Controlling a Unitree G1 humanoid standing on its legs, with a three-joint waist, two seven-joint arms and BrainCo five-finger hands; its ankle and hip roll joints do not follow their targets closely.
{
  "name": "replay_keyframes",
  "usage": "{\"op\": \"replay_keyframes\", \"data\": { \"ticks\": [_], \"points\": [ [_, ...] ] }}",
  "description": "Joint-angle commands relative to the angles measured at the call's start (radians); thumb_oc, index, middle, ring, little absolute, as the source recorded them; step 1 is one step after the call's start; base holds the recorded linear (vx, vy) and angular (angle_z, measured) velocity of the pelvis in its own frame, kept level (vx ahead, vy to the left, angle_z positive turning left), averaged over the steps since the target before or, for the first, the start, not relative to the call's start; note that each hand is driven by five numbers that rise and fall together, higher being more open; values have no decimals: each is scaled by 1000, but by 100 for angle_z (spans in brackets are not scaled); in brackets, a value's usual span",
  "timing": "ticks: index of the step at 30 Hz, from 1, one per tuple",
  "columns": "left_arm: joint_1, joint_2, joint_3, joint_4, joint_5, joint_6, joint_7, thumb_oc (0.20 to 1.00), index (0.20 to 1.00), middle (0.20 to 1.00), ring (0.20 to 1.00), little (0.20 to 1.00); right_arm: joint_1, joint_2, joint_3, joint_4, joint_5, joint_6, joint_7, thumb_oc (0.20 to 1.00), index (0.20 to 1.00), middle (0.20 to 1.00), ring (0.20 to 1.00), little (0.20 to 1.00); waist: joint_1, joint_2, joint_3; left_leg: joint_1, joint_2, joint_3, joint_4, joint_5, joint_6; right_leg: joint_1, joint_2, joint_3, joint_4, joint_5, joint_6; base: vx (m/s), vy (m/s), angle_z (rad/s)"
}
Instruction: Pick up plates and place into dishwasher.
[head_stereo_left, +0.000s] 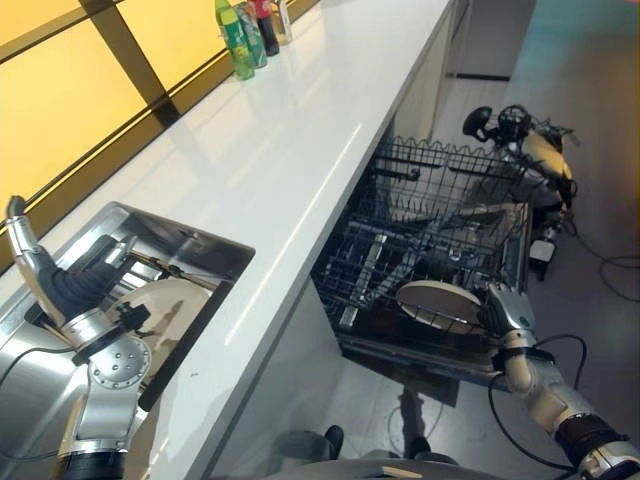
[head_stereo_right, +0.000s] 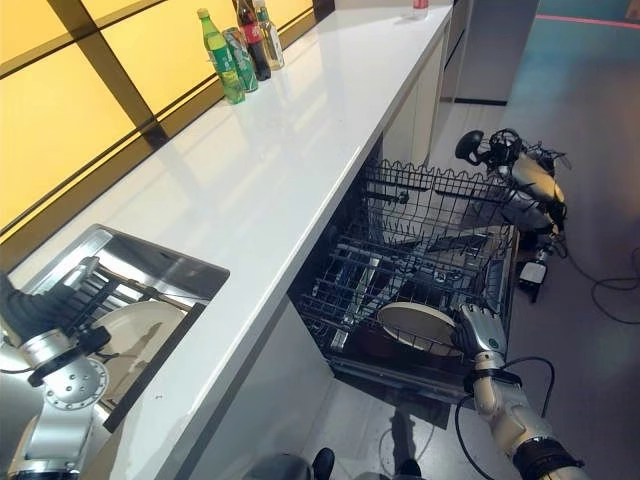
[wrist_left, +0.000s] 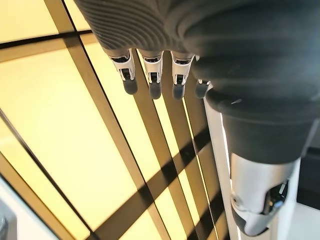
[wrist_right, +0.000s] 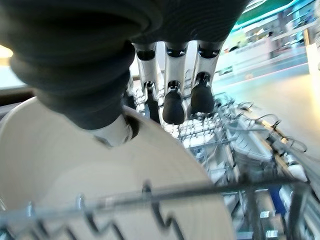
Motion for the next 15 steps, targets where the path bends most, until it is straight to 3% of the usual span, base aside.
{"op": "replay_keyframes", "data": {
  "ticks": [1, 6, 11, 12, 13, 14, 15],
  "points": [
    [-34, 76, -20, -81, -5, 3, 57, 1000, 1000, 1000, 1000, 1000, -101, -47, 72, -34, 7, -34, 24, 200, 200, 200, 200, 200, 6, -15, -14, -174, -32, -20, -31, 127, -49, -85, 8, 47, 171, -136, 10, -142, 8, -2],
    [-85, 93, -53, -78, -16, 10, 91, 1000, 1000, 1000, 1000, 1000, -188, -38, 139, 0, 51, -40, 95, 200, 200, 200, 200, 200, 12, -9, 8, -208, -41, -15, -28, 135, -46, -114, 5, 52, 172, -131, 8, -133, -2, -1],
    [-80, 102, -34, -104, -9, 34, 71, 1000, 1000, 1000, 1000, 1000, -155, -9, 143, -15, 86, -38, 124, 200, 200, 200, 200, 200, 21, -35, -2, -191, -36, -17, -31, 128, -44, -77, 3, 41, 142, -126, 8, 36, -59, 5],
    [-77, 101, -27, -101, -7, 33, 68, 1000, 1000, 1000, 1000, 1000, -144, 2, 137, -15, 82, -40, 118, 410, 410, 410, 410, 410, 23, -41, -6, -185, -34, -19, -33, 126, -43, -68, 4, 37, 137, -125, 8, 44, -86, 6],
    [-74, 104, -21, -101, -9, 31, 65, 1000, 1000, 1000, 1000, 1000, -134, 8, 134, -18, 77, -38, 108, 564, 564, 564, 564, 564, 25, -47, -8, -180, -32, -20, -35, 125, -43, -61, 4, 34, 131, -123, 8, 27, -83, 6],
    [-71, 106, -13, -104, -14, 29, 63, 1000, 1000, 1000, 1000, 1000, -123, 15, 128, -24, 71, -31, 94, 1000, 1000, 1000, 1000, 1000, 27, -53, -12, -176, -29, -22, -36, 123, -42, -54, 5, 31, 126, -123, 8, 11, -67, 5],
    [-69, 106, -10, -103, -15, 25, 61, 1000, 1000, 1000, 1000, 1000, -118, 19, 125, -26, 71, -28, 90, 1000, 1000, 1000, 1000, 1000, 29, -57, -14, -173, -28, -23, -37, 121, -42, -49, 5, 28, 122, -123, 7, 6, -71, 5]
  ]
}}
